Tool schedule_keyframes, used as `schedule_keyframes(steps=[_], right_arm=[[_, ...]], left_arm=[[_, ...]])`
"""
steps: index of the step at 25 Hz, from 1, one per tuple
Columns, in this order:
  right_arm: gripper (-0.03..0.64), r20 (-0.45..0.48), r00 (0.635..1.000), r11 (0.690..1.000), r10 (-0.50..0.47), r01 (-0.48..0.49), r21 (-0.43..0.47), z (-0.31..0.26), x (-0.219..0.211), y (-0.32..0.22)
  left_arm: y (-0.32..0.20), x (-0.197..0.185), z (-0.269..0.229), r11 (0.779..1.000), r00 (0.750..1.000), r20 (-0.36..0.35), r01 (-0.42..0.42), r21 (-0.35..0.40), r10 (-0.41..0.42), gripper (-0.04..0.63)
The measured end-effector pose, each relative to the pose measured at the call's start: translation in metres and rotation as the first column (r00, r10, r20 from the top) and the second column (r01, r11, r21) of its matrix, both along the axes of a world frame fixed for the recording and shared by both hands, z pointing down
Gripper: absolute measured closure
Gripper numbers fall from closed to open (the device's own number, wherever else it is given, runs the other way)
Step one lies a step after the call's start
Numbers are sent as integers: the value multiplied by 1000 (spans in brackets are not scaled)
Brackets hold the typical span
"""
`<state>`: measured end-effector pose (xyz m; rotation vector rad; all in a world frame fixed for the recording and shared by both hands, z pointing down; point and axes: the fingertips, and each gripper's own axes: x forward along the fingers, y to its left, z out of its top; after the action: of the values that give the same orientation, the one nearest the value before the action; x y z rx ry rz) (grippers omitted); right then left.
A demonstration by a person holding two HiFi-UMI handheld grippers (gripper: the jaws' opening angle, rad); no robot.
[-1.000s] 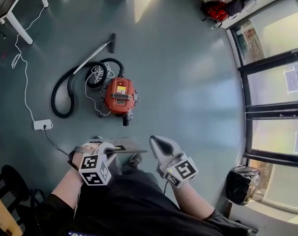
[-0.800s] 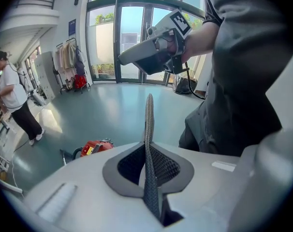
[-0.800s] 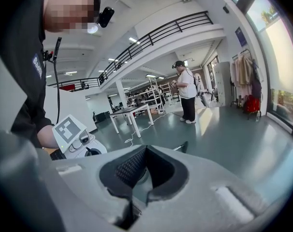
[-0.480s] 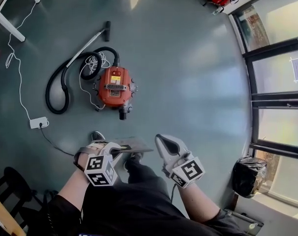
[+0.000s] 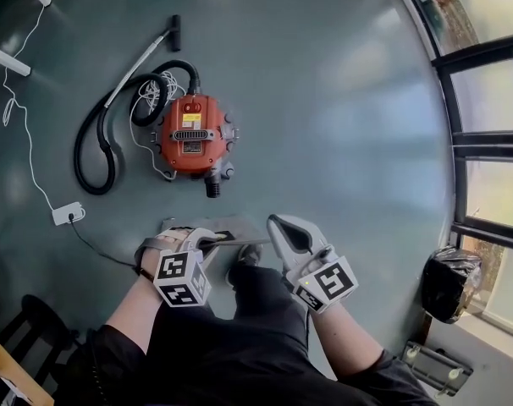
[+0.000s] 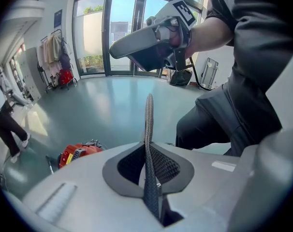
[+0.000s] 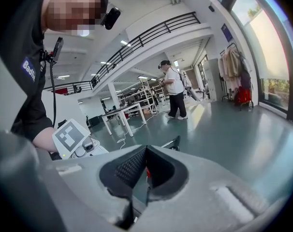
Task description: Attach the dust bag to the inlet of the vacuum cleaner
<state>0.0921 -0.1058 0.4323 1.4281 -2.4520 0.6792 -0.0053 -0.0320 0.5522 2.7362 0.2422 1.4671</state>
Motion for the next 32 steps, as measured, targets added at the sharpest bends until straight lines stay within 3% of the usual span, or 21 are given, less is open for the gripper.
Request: schedule_keyframes(steps=[6,16,26,32], right_arm=[[623,-6,1000,1000,-12,12,-6,45,9,-6],[623,-21,998,998,-64,64,-4,127,10,-22],[623,-26,993,992,-115,116,46,189,0,-43],[623,-45,990,986,-135,139,93,216,-1,-54]], left_arm=[[0,13,42,1000,1000,6,-14,-25,14,558],[-8,19,126,999,999,8,-43,3,43,558],[-12,26,190,997,998,-3,-55,59,55,558],[-26,23,218,998,1000,-15,-16,55,17,558]])
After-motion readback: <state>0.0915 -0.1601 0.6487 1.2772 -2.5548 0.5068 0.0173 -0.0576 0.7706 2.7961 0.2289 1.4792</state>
